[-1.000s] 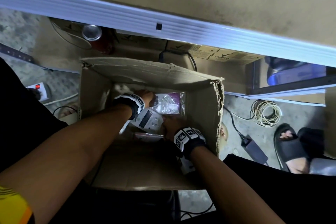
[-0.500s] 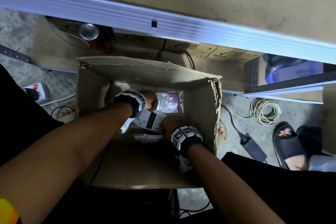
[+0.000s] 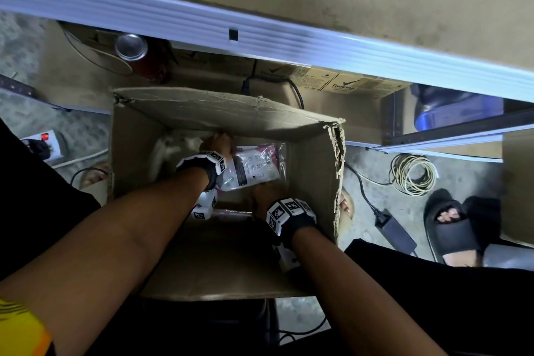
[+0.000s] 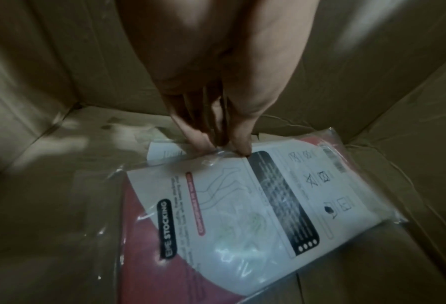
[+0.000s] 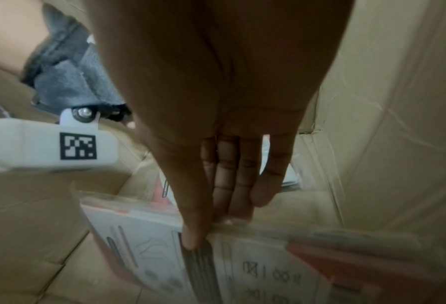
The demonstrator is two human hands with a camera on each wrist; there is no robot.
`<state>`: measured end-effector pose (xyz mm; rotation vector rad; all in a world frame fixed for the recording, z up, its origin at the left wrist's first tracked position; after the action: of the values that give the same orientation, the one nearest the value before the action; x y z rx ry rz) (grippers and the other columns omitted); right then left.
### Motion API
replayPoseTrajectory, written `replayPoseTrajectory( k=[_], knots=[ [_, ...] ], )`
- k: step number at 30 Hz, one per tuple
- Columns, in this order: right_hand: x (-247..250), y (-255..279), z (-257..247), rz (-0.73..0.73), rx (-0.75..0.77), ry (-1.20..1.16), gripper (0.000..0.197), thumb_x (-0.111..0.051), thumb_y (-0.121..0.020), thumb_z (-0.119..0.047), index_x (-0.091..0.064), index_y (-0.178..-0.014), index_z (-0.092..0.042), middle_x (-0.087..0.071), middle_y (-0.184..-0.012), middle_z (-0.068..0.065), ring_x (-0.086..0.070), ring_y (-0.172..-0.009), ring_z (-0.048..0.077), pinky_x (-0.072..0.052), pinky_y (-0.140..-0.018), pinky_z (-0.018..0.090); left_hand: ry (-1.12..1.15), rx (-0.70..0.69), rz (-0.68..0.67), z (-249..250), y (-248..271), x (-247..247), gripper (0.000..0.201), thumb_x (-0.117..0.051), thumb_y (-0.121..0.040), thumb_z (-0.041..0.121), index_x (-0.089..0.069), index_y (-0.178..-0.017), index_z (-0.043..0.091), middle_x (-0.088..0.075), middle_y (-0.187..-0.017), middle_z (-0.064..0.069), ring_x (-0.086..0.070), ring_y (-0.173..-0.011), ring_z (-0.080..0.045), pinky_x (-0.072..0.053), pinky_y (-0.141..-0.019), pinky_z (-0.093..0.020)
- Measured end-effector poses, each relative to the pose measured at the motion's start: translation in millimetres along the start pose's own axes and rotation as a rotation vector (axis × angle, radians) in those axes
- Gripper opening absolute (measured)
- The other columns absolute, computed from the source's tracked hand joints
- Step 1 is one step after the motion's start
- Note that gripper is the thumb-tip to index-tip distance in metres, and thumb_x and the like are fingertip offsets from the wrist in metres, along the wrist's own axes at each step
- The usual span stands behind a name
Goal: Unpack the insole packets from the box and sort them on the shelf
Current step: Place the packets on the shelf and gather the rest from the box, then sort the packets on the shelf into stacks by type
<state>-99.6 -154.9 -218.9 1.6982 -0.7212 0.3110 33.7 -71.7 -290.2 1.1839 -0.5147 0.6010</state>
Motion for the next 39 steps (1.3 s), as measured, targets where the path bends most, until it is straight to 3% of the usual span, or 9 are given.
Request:
replayPoseTrajectory(
  k=[5,10,13,17,20,22,27,34,39],
  knots=[
    [-0.1,-1.7,-2.3,-0.067,-0.013,0.033,0.034,-0.055,-0.095,-0.009,-0.059,-0.128,-0.003,-0.057,-0.136,0.015,-0.053,-0.127,0.03,-0.042,-0.107,0.037,-0.035,-0.037,0.001,2.2,1.0,-2.9,0.021,-0.054,-0.086,0.003,-0.072,-0.085,0.014,-0.059,-0.122,-0.01,-0.057,-0.112,-0.037,-0.05,-0.094,-0.045],
    [-3.4,-4.4,0.0,-0.058,-0.011,0.08,0.035,-0.064,-0.091,-0.015,-0.063,-0.125,-0.006,-0.06,-0.132,0.014,-0.058,-0.122,0.03,-0.046,-0.101,0.037,-0.093,-0.092,0.011,3.8,3.5,0.6,0.014,-0.058,-0.091,0.013,-0.068,-0.101,0.013,-0.058,-0.124,-0.015,-0.05,-0.123,-0.036,-0.046,-0.098,-0.043],
    [-5.0,-7.8,0.0,-0.058,-0.03,0.06,0.035,-0.066,-0.089,-0.012,-0.063,-0.123,-0.003,-0.059,-0.131,0.017,-0.056,-0.123,0.032,-0.046,-0.101,0.038,-0.054,-0.146,-0.04,6.1,8.6,3.5,0.015,-0.059,-0.088,0.012,-0.068,-0.101,0.01,-0.065,-0.114,-0.016,-0.06,-0.109,-0.036,-0.051,-0.092,-0.043],
    [-5.1,-5.7,3.0,-0.076,-0.062,0.023,0.038,-0.069,-0.086,-0.012,-0.063,-0.123,-0.006,-0.057,-0.132,0.018,-0.057,-0.121,0.036,-0.049,-0.1,0.043,-0.04,-0.199,-0.056,13.2,22.7,15.2,0.02,-0.067,-0.083,0.011,-0.069,-0.102,0.006,-0.067,-0.111,-0.018,-0.063,-0.107,-0.036,-0.052,-0.092,-0.041],
    [3.1,-3.0,2.8,-0.022,-0.071,-0.038,0.034,-0.057,-0.092,-0.007,-0.061,-0.126,-0.005,-0.056,-0.136,0.019,-0.054,-0.125,0.035,-0.047,-0.102,0.042,-0.046,-0.274,-0.067,28.2,39.5,23.8,0.012,-0.066,-0.081,0.001,-0.077,-0.085,0.004,-0.075,-0.092,-0.013,-0.069,-0.093,-0.028,-0.052,-0.081,-0.027],
    [11.2,2.1,0.9,0.018,-0.095,-0.083,0.036,-0.049,-0.097,-0.006,-0.057,-0.132,-0.002,-0.051,-0.142,0.02,-0.049,-0.131,0.034,-0.04,-0.108,0.039,-0.077,-0.319,-0.042,40.1,53.2,33.0,0.011,-0.067,-0.081,0.002,-0.077,-0.081,0.005,-0.075,-0.086,-0.009,-0.07,-0.087,-0.024,-0.045,-0.07,-0.019],
    [42.8,28.7,-10.5,0.17,-0.081,-0.006,0.036,-0.045,-0.101,-0.013,-0.054,-0.135,-0.003,-0.053,-0.139,0.02,-0.05,-0.129,0.034,-0.04,-0.104,0.038,-0.275,-0.386,0.068,59.6,94.0,64.2,0.012,-0.063,-0.085,0.017,-0.074,-0.089,0.02,-0.07,-0.103,-0.007,-0.065,-0.098,-0.03,-0.054,-0.087,-0.04],
    [98.2,89.5,-37.4,0.366,-0.026,0.05,0.021,-0.062,-0.084,-0.013,-0.073,-0.102,-0.01,-0.069,-0.113,0.018,-0.065,-0.107,0.035,-0.054,-0.089,0.036,-0.332,-0.517,0.305,76.0,160.1,130.8,0.012,-0.067,-0.08,0.015,-0.076,-0.083,0.022,-0.073,-0.099,-0.002,-0.068,-0.094,-0.03,-0.053,-0.08,-0.033],
    [134.6,146.5,-59.5,0.496,-0.009,0.131,0.014,-0.067,-0.078,-0.012,-0.075,-0.089,-0.011,-0.074,-0.099,0.013,-0.07,-0.095,0.032,-0.05,-0.07,0.03,-0.33,-0.595,0.407,85.2,214.7,177.8,0.012,-0.069,-0.081,0.012,-0.075,-0.076,0.021,-0.073,-0.085,0.004,-0.068,-0.086,-0.021,-0.049,-0.073,-0.026]
  ],
)
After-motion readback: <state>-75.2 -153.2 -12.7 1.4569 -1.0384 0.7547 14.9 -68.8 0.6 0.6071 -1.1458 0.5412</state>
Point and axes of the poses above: each hand's wrist, its own y-axis away from the middle knuckle, its own x-axis out of the back of the hand, z = x × y, the point moved 8 cm from there along -y, towards the middle knuckle
